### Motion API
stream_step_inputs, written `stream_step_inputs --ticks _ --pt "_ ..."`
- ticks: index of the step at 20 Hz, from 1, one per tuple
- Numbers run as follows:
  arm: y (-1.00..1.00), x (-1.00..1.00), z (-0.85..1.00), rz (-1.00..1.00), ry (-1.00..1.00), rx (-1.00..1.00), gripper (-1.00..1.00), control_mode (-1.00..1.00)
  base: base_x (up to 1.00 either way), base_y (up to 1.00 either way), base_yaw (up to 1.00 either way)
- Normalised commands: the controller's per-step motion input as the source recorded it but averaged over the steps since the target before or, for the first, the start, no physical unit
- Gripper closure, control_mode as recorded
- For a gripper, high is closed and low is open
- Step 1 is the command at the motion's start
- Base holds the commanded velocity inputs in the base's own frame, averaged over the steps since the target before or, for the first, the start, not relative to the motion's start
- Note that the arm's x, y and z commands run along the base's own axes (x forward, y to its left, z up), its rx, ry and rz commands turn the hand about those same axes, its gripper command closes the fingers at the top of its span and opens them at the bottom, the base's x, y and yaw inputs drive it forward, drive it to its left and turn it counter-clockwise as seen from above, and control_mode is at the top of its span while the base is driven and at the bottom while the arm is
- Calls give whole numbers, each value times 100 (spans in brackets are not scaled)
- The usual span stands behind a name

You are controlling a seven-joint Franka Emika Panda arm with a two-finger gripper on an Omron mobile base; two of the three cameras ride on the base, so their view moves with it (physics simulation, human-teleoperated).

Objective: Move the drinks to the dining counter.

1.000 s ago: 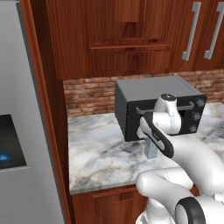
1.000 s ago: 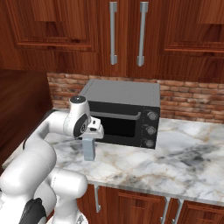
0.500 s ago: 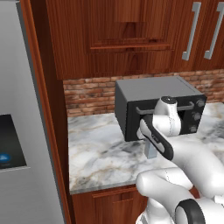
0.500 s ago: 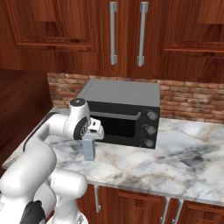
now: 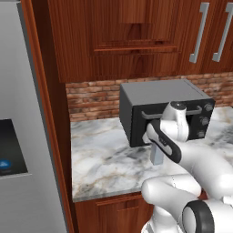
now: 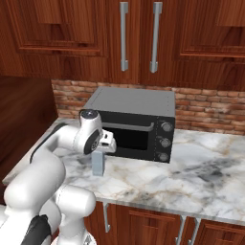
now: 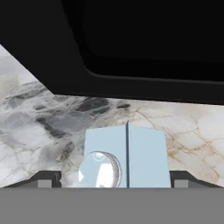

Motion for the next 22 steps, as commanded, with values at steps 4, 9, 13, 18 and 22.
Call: stream_step_inputs --ticks 4,9,13,18,22 --pt "0 0 -71 0 0 6 100 -100 0 0 0" --pt "-7 -33 -70 0 -2 8 100 -100 0 0 0" --pt "-5 -70 -27 0 -13 3 100 -100 0 0 0" --pt "-19 -94 19 0 -45 4 100 -100 0 0 0" --pt "-13 -80 65 0 -35 7 100 -100 0 0 0"
